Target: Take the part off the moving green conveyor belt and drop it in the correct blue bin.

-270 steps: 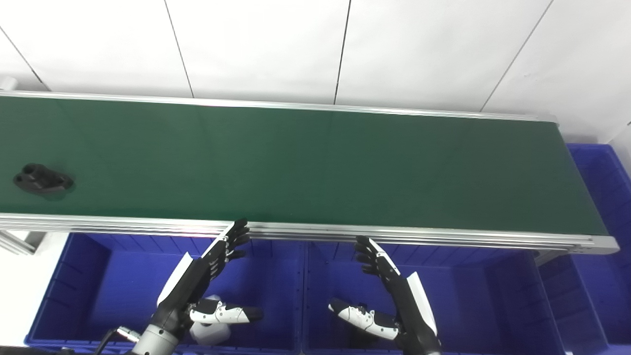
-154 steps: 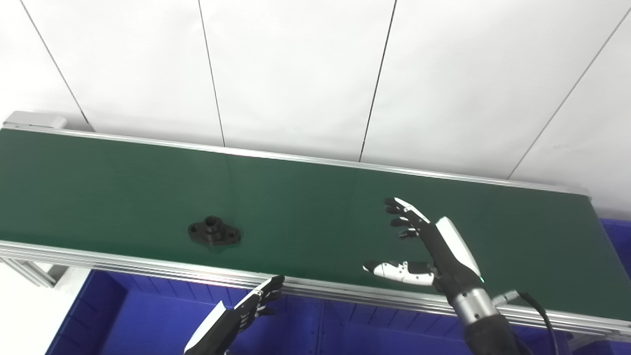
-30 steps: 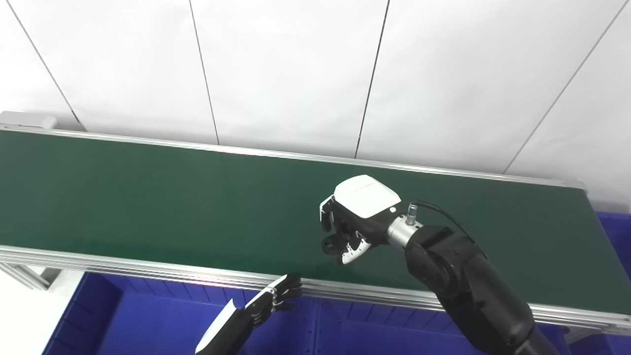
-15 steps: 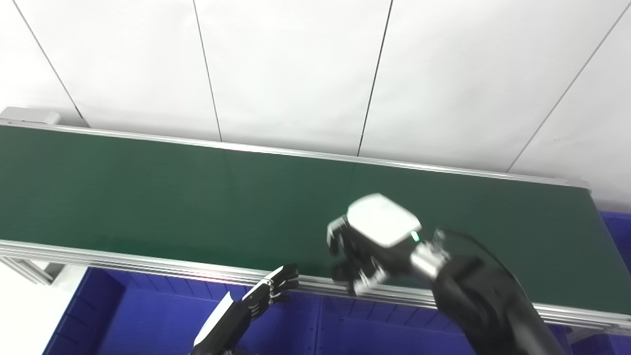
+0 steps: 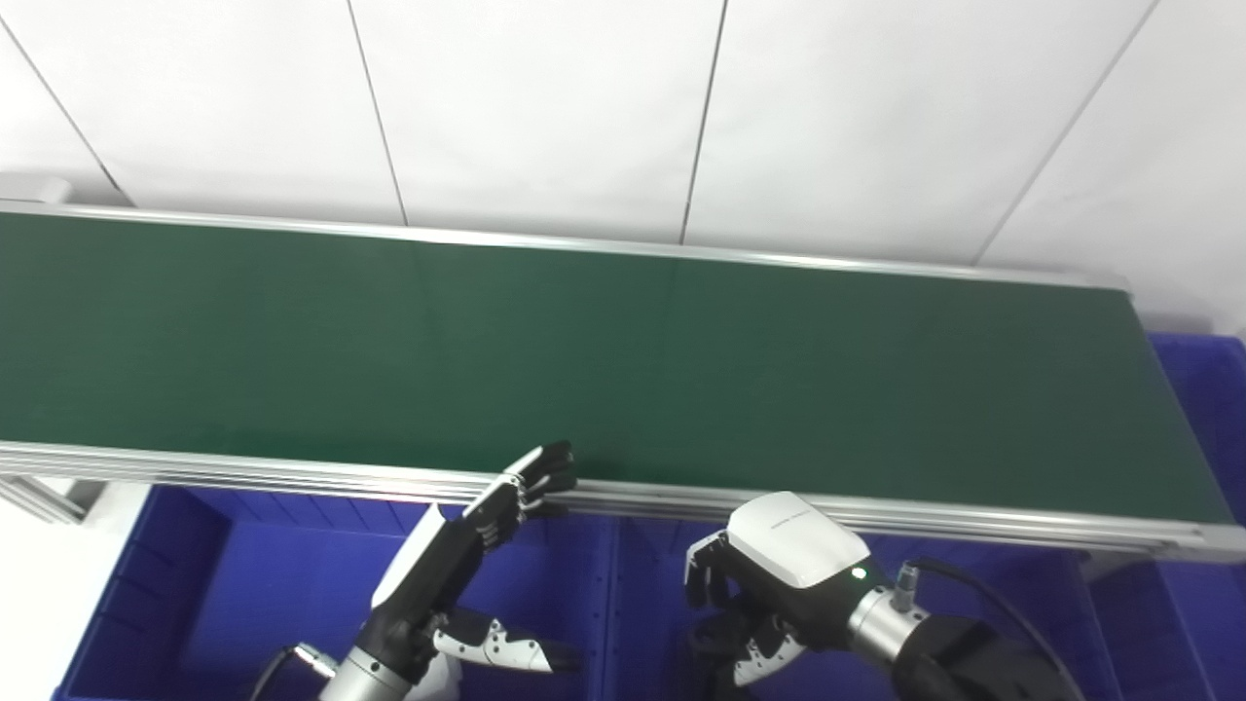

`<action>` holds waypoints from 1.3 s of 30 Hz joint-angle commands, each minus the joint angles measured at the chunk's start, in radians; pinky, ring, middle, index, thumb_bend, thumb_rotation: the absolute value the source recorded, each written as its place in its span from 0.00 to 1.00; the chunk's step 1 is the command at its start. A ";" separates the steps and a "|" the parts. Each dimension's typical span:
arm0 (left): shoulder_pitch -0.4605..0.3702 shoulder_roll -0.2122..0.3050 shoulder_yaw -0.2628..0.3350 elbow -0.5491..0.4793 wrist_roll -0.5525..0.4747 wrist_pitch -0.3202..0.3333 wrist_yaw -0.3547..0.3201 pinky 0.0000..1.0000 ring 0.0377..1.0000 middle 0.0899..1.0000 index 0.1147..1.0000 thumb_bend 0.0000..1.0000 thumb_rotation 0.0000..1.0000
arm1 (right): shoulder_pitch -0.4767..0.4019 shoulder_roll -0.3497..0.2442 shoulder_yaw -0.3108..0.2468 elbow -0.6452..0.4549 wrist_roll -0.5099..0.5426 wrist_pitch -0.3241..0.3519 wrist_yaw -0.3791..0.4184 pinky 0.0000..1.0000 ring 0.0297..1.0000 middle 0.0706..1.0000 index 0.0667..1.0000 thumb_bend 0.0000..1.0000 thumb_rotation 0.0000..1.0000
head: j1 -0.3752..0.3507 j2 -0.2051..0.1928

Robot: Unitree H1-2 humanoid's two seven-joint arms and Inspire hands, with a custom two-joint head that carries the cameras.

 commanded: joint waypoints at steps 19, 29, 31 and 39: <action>-0.008 0.011 0.014 -0.070 -0.008 0.036 -0.004 0.80 0.88 0.91 0.91 0.70 0.26 | 0.063 0.036 -0.027 0.124 -0.017 0.000 -0.171 0.90 0.96 0.94 0.90 0.62 0.36 | -0.005 0.028; -0.008 0.016 0.012 -0.075 -0.018 0.045 -0.010 0.80 0.88 0.92 0.91 0.70 0.24 | 0.169 0.095 -0.134 -0.066 0.053 0.038 -0.178 0.90 0.94 0.92 0.89 0.64 0.33 | 0.001 0.027; -0.005 0.017 0.014 -0.076 -0.018 0.048 -0.008 0.80 0.87 0.92 0.91 0.70 0.24 | 0.193 0.114 -0.153 -0.091 0.068 0.033 -0.195 0.87 0.91 0.90 0.88 0.64 0.34 | 0.003 0.024; 0.004 0.031 0.019 -0.074 -0.018 0.056 -0.011 0.80 0.87 0.92 0.92 0.71 0.27 | 0.315 0.222 -0.204 -0.169 0.188 0.067 -0.218 0.79 0.85 0.86 0.87 0.61 0.32 | 0.018 0.017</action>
